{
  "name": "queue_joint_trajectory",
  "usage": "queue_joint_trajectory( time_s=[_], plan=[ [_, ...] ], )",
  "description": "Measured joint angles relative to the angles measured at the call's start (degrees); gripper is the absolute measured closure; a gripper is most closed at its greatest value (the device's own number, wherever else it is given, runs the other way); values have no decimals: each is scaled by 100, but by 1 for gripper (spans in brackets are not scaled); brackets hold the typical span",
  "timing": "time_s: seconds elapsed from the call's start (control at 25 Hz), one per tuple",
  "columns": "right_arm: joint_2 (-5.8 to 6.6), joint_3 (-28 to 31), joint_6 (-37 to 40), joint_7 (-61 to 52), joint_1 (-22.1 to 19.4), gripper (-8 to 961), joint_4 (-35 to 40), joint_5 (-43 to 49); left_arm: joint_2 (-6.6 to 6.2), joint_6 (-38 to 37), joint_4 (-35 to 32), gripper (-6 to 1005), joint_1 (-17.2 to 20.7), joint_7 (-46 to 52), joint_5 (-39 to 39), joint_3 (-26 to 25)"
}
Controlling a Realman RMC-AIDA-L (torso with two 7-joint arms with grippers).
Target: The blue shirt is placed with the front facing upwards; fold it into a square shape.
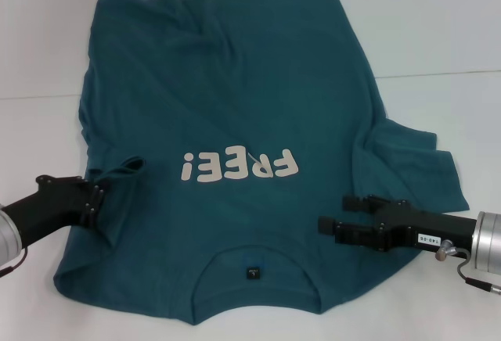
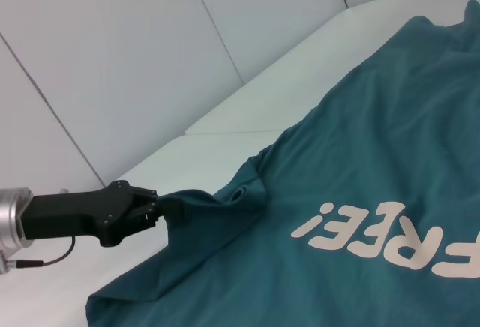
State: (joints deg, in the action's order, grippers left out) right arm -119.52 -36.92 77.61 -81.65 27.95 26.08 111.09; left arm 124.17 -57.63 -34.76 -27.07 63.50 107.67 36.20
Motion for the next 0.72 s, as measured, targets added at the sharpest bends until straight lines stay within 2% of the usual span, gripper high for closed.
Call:
queue_joint_trajectory(
  time_s=[0.2, 0.48, 0.64, 0.72],
  plan=[
    [0, -11, -8, 0, 0, 30, -4, 0, -6, -537, -108, 998, 13, 294, 0, 1],
    [0, -17, -7, 23, 0, 30, -22, 7, 15, -891, -5, 997, -98, 751, -1, 137],
    [0, -18, -6, 31, 0, 30, -24, 25, 24, -786, 521, 975, -358, 788, -1, 148],
    [0, -19, -4, 33, 0, 30, -24, 30, 23, -749, 584, 965, -392, 778, -1, 148]
  ],
)
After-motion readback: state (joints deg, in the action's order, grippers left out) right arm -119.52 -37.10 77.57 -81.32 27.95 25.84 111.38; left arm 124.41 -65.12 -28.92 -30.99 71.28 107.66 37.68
